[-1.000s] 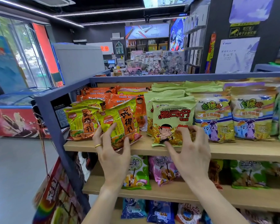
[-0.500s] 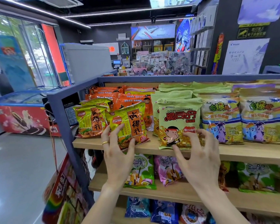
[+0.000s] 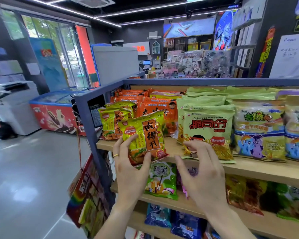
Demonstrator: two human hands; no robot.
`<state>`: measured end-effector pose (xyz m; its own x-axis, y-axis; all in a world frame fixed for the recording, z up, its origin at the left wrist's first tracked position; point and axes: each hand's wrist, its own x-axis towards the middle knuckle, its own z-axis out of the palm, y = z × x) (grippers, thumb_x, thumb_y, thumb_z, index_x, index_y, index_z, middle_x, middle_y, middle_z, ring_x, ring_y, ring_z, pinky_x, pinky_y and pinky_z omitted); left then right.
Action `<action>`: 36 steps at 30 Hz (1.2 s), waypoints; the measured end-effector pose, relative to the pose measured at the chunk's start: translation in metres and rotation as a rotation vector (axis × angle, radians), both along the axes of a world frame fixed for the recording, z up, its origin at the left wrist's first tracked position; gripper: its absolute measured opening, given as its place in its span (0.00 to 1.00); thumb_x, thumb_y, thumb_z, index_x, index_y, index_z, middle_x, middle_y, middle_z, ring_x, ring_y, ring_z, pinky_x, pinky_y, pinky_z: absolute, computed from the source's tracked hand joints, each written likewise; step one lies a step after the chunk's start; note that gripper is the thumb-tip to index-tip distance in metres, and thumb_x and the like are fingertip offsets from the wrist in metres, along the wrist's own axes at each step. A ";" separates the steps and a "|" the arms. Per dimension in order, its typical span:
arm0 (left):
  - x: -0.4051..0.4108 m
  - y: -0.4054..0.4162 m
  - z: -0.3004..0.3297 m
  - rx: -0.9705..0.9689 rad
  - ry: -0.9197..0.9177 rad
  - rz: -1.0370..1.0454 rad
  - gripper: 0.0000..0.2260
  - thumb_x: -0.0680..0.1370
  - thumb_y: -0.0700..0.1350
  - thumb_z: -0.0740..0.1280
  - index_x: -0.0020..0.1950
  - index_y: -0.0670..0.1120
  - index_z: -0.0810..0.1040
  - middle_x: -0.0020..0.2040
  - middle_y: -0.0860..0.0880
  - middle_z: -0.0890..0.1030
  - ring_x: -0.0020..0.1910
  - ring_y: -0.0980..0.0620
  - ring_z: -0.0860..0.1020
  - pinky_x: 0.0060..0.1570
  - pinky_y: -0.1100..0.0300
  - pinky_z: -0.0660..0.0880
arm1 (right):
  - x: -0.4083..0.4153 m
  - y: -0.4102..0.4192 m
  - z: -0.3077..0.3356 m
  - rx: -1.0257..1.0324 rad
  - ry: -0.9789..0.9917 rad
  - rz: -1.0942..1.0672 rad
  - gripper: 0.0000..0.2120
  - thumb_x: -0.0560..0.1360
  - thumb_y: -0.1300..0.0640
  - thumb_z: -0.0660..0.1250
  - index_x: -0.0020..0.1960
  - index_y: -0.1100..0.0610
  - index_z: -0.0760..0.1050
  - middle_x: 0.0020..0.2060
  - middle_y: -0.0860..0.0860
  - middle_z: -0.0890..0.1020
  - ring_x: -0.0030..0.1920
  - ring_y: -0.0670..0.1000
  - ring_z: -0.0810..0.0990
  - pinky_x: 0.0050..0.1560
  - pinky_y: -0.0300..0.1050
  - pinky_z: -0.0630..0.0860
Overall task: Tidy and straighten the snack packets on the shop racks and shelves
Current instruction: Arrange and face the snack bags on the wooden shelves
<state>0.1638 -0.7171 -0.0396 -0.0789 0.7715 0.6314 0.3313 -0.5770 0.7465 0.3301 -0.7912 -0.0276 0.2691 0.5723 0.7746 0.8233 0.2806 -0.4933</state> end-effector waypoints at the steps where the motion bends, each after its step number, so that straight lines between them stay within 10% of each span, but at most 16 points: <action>1: -0.003 -0.003 0.001 -0.019 0.007 0.002 0.25 0.75 0.44 0.77 0.69 0.56 0.74 0.73 0.51 0.68 0.71 0.73 0.61 0.63 0.79 0.64 | -0.005 0.003 0.001 -0.049 0.022 0.049 0.21 0.76 0.49 0.73 0.65 0.54 0.74 0.57 0.46 0.78 0.58 0.43 0.77 0.60 0.33 0.72; 7: -0.027 -0.011 -0.002 -0.100 -0.031 -0.027 0.28 0.75 0.45 0.77 0.71 0.62 0.72 0.72 0.55 0.70 0.74 0.51 0.70 0.69 0.48 0.75 | -0.035 0.035 0.006 -0.310 0.343 0.331 0.33 0.74 0.41 0.73 0.73 0.45 0.64 0.63 0.40 0.77 0.60 0.39 0.78 0.60 0.42 0.79; 15: -0.058 0.014 0.012 -0.176 -0.054 -0.091 0.37 0.76 0.43 0.77 0.76 0.66 0.62 0.71 0.68 0.70 0.71 0.67 0.69 0.64 0.72 0.70 | -0.062 0.078 0.014 -0.395 0.581 0.411 0.28 0.75 0.52 0.75 0.71 0.45 0.69 0.57 0.37 0.79 0.57 0.37 0.78 0.56 0.37 0.77; 24: -0.076 0.074 0.016 -0.361 -0.126 -0.070 0.41 0.75 0.57 0.67 0.84 0.57 0.51 0.81 0.54 0.61 0.80 0.52 0.59 0.79 0.44 0.61 | -0.111 0.148 0.023 -0.367 0.515 0.325 0.23 0.73 0.51 0.78 0.64 0.46 0.73 0.59 0.42 0.80 0.60 0.44 0.78 0.60 0.44 0.79; 32: -0.077 0.099 0.024 -0.433 -0.047 0.046 0.32 0.84 0.53 0.60 0.84 0.48 0.50 0.82 0.48 0.61 0.81 0.46 0.57 0.80 0.44 0.50 | -0.119 0.185 0.038 -0.490 0.407 0.355 0.45 0.67 0.48 0.82 0.76 0.48 0.60 0.62 0.40 0.75 0.62 0.44 0.76 0.60 0.40 0.73; 36: -0.078 0.100 0.024 -0.412 -0.067 0.020 0.28 0.85 0.51 0.58 0.84 0.49 0.54 0.79 0.48 0.65 0.79 0.45 0.60 0.79 0.42 0.51 | -0.121 0.194 0.043 -0.536 0.346 0.343 0.40 0.62 0.42 0.83 0.68 0.47 0.67 0.60 0.42 0.79 0.62 0.47 0.78 0.67 0.51 0.74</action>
